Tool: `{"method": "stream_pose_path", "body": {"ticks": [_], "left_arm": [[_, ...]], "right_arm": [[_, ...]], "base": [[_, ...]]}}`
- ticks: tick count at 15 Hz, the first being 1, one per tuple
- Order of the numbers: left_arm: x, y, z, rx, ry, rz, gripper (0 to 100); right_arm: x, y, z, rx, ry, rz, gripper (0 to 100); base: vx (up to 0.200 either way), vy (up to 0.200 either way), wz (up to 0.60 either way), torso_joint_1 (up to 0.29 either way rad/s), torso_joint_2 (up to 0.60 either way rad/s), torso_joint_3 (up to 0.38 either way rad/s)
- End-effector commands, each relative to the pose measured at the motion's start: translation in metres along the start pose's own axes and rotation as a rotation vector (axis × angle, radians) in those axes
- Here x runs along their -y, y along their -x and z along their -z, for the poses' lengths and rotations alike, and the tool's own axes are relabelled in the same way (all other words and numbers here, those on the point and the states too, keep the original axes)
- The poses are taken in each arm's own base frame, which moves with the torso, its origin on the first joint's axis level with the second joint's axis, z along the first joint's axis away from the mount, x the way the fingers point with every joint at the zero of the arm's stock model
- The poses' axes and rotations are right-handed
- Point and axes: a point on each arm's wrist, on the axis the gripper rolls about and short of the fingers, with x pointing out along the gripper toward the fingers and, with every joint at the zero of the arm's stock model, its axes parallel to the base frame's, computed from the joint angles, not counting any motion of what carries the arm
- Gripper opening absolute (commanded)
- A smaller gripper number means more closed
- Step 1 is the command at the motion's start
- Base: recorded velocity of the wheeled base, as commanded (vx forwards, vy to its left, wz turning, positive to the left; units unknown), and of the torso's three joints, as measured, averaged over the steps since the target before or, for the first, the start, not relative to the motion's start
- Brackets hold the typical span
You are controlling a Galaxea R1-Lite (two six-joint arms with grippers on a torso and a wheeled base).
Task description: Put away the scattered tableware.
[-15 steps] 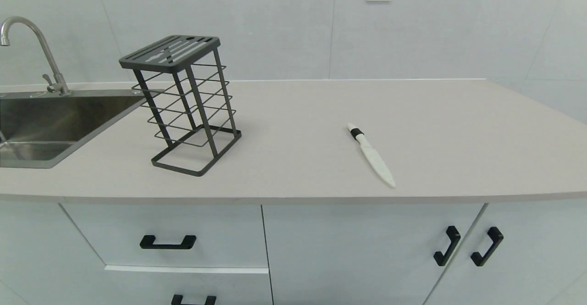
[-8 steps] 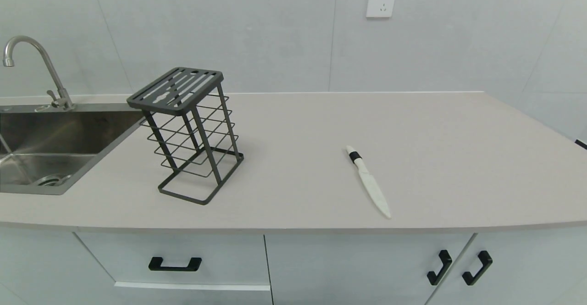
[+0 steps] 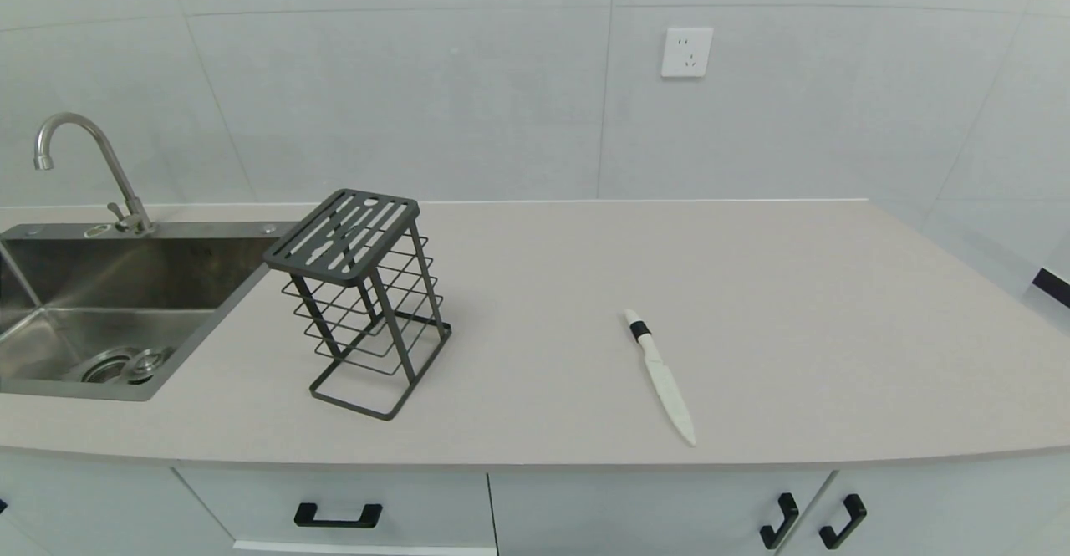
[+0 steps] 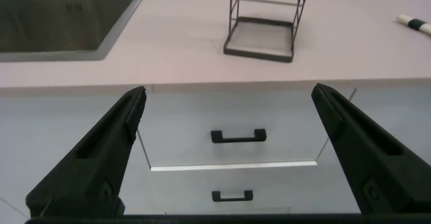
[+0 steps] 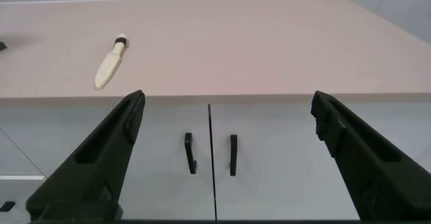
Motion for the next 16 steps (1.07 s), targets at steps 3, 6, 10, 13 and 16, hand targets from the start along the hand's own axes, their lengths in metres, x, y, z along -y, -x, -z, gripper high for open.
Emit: {"method": "stream_pose_path", "body": {"ticks": [3, 6, 10, 13, 16], "left_arm": [[0.0000, 0.0000, -0.0004, 0.000, 0.000, 0.000, 100], [0.0000, 0.0000, -0.0004, 0.000, 0.000, 0.000, 100], [0.0000, 0.0000, -0.0004, 0.000, 0.000, 0.000, 100], [0.0000, -0.0001, 0.0001, -0.001, 0.008, -0.002, 100], [0.0000, 0.0000, -0.0004, 0.000, 0.004, -0.002, 100]], "right_arm": [[0.0000, 0.0000, 0.0000, 0.000, 0.000, 0.000, 100], [0.0000, 0.0000, 0.0000, 0.000, 0.000, 0.000, 100], [0.0000, 0.0000, 0.0000, 0.000, 0.000, 0.000, 100], [0.0000, 0.0000, 0.0000, 0.000, 0.000, 0.000, 100], [0.0000, 0.0000, 0.0000, 0.000, 0.000, 0.000, 100]], "base": [[0.000, 0.000, 0.00, 0.274, -0.57, -0.281], [0.000, 0.000, 0.00, 0.294, -0.59, -0.295], [0.000, 0.000, 0.00, 0.250, -0.50, -0.247], [0.000, 0.000, 0.00, 0.073, -0.13, -0.067], [0.000, 0.000, 0.00, 0.146, -0.03, 0.121]]}}
